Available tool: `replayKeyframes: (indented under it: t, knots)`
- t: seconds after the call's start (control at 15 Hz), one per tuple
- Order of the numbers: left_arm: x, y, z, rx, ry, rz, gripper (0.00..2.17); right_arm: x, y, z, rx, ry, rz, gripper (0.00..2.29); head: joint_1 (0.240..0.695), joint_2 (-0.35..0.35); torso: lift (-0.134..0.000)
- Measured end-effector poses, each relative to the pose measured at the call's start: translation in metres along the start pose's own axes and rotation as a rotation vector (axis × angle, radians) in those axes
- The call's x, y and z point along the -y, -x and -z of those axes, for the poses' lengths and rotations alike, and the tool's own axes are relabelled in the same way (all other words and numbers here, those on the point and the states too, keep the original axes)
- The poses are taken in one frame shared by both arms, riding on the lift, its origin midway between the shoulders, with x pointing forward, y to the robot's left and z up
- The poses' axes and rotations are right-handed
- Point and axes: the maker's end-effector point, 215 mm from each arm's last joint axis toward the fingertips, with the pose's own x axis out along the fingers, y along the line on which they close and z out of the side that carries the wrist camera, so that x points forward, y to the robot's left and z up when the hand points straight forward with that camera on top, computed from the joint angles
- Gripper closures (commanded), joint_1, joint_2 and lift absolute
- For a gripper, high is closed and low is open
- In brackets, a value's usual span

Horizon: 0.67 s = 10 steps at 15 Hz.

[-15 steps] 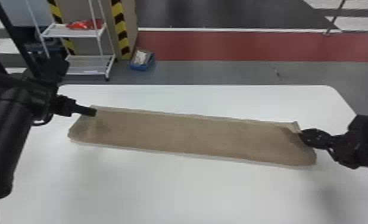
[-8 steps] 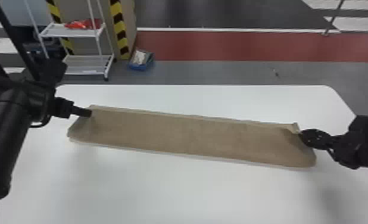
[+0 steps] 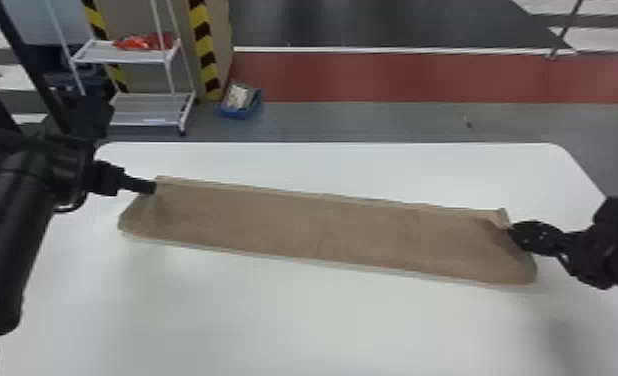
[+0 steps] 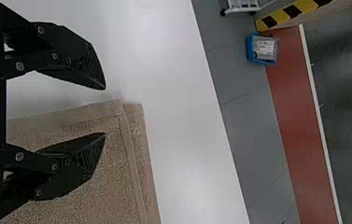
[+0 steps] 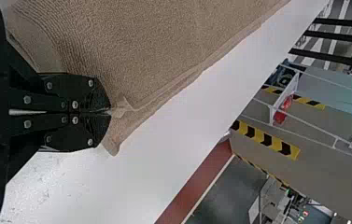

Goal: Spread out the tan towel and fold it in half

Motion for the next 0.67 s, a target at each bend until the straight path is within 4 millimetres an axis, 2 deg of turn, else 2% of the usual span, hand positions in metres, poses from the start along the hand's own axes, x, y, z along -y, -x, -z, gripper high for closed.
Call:
replayKeyframes:
  t: [0.27, 0.33, 0.4, 0.47, 0.6, 0.67]
  knots:
    - [0.003, -0.003, 0.008, -0.016, -0.003, 0.008, 0.63, 0.001, 0.002, 0.001, -0.002, 0.001, 0.003, 1.43, 0.695, 0.001, -0.124]
    - [0.003, -0.003, 0.010, -0.022, -0.004, 0.009, 0.77, 0.001, 0.002, 0.001, -0.002, 0.002, 0.003, 1.43, 0.695, 0.002, -0.124]
    - [0.003, -0.004, 0.012, -0.027, -0.004, 0.010, 1.03, 0.001, 0.002, 0.001, -0.001, 0.003, 0.003, 1.43, 0.695, 0.002, -0.124]
    - [0.003, -0.004, 0.015, -0.032, -0.003, 0.012, 1.15, 0.001, 0.002, 0.001, 0.000, 0.004, 0.003, 1.43, 0.695, 0.002, -0.124]
    - [0.002, -0.004, 0.018, -0.034, 0.004, 0.013, 1.21, 0.001, 0.002, 0.000, 0.001, 0.004, 0.004, 1.43, 0.695, 0.005, -0.124]
    - [0.001, -0.003, 0.018, -0.028, 0.011, 0.017, 1.56, 0.001, 0.002, 0.000, 0.001, 0.004, 0.004, 1.43, 0.695, 0.006, -0.124]
